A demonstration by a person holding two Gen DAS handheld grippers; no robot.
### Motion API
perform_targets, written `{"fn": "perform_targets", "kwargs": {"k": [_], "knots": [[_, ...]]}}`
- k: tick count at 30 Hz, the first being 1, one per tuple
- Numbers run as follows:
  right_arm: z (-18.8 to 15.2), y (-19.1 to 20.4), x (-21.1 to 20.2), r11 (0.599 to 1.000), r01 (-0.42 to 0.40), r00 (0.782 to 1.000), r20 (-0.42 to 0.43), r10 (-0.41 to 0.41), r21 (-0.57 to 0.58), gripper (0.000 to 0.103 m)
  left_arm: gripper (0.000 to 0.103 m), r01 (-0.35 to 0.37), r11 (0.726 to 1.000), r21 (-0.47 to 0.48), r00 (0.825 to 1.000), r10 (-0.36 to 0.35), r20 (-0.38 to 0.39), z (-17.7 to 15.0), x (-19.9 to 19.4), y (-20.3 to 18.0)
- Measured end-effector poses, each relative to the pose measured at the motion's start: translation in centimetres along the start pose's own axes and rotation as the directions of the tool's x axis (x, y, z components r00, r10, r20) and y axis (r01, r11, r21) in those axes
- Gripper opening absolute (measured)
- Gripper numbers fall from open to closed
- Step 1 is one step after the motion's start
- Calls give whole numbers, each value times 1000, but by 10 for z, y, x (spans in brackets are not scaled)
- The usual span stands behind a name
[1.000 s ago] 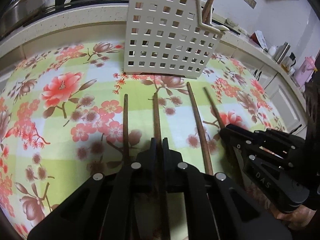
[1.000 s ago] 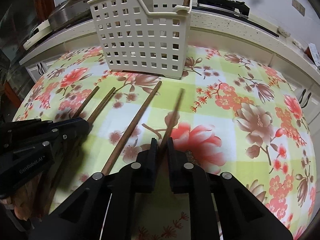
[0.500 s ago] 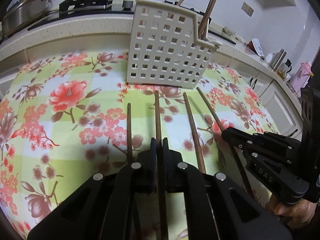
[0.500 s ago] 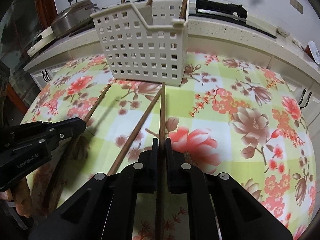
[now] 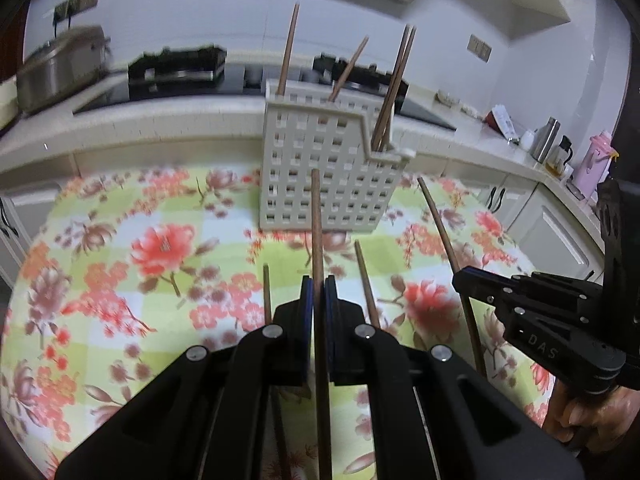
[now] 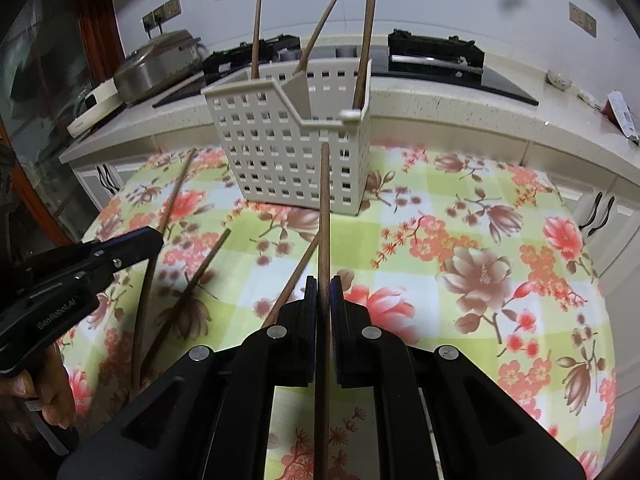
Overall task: Organize utensils
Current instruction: 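Lift both chopsticks upright and carry them above the caddy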
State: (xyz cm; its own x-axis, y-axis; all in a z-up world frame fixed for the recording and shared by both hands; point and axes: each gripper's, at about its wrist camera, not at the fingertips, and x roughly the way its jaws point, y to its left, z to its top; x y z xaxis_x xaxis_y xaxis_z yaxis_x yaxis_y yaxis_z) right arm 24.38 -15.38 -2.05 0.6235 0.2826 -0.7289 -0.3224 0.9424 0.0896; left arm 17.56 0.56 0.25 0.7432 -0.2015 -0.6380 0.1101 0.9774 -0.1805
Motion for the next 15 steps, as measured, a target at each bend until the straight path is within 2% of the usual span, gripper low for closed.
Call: {"fn": "perform_targets", "kwargs": {"k": [15], "knots": [[14, -6, -48, 1000, 3, 996, 94, -4, 7, 8, 6, -8, 1000, 28, 994, 5, 109, 17, -46, -10]]}}
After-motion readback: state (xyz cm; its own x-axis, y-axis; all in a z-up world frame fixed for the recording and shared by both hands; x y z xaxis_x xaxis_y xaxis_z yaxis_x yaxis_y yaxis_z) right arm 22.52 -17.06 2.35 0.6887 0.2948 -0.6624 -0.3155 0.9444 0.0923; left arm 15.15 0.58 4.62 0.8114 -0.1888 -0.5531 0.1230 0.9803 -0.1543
